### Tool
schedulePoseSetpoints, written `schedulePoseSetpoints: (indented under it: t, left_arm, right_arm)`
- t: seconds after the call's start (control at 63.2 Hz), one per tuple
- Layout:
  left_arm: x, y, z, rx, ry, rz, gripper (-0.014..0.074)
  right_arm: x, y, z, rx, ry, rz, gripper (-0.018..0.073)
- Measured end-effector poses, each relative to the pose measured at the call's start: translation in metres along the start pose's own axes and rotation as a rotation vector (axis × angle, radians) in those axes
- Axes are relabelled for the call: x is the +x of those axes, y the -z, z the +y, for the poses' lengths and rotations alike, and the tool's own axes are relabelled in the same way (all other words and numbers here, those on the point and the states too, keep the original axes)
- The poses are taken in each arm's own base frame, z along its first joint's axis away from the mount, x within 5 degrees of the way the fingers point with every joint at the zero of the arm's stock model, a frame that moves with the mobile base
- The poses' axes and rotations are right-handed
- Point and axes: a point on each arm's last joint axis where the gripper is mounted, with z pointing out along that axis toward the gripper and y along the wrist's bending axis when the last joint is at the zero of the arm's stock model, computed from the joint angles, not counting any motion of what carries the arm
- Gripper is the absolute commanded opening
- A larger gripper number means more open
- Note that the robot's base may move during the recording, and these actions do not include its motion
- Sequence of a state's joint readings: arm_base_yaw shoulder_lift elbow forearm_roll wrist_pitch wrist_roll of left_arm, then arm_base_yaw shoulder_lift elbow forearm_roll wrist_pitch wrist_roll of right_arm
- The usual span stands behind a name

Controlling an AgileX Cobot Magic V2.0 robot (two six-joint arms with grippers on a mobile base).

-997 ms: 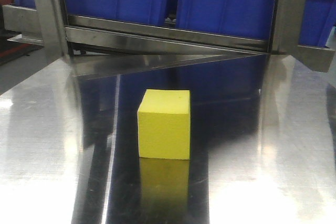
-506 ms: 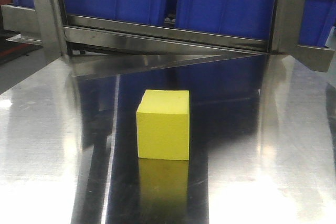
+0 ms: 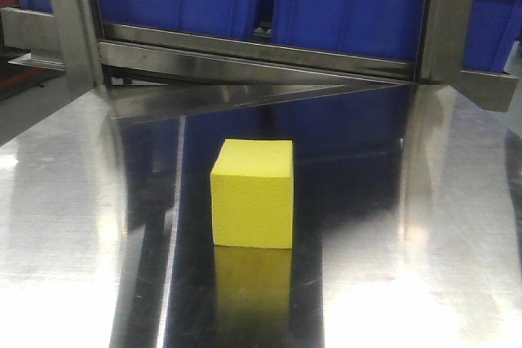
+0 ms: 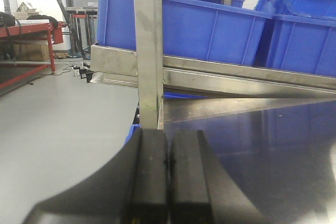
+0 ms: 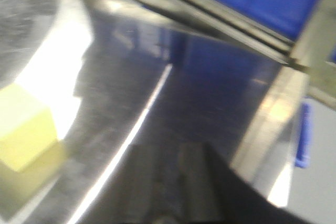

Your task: Place yellow foam block on left shelf second layer

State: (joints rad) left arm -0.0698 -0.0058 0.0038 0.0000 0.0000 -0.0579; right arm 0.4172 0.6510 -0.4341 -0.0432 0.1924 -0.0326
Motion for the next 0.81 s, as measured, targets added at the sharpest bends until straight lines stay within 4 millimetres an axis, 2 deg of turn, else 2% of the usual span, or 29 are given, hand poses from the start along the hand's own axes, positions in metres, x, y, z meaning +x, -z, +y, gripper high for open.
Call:
schedulePoseSetpoints:
  t: [0.063, 0.269, 0.475, 0.633, 0.807]
  left_arm:
    - [0.0, 0.0, 0.0, 0.0, 0.0, 0.0, 0.0124]
    - [0.0, 0.0, 0.0, 0.0, 0.0, 0.0, 0.0124]
    - [0.0, 0.0, 0.0, 0.0, 0.0, 0.0, 0.0124]
    - [0.0, 0.0, 0.0, 0.0, 0.0, 0.0, 0.0124]
    - [0.0, 0.0, 0.0, 0.0, 0.0, 0.0, 0.0124]
  right_arm:
    - [-0.006, -0.011, 0.005, -0.035, -0.021, 0.032, 0.0618]
    - [-0.022, -0.05, 0.022, -0.094, -0.202, 0.211, 0.0601]
    - [-0.038, -0.09, 0.041, -0.031, -0.436, 0.452, 0.0601]
    - [-0.045, -0.122, 0.064, 0.052, -0.514, 0.626, 0.0601]
    - [-0.058, -0.146, 0.093, 0.06, -0.539, 0.69, 0.0601]
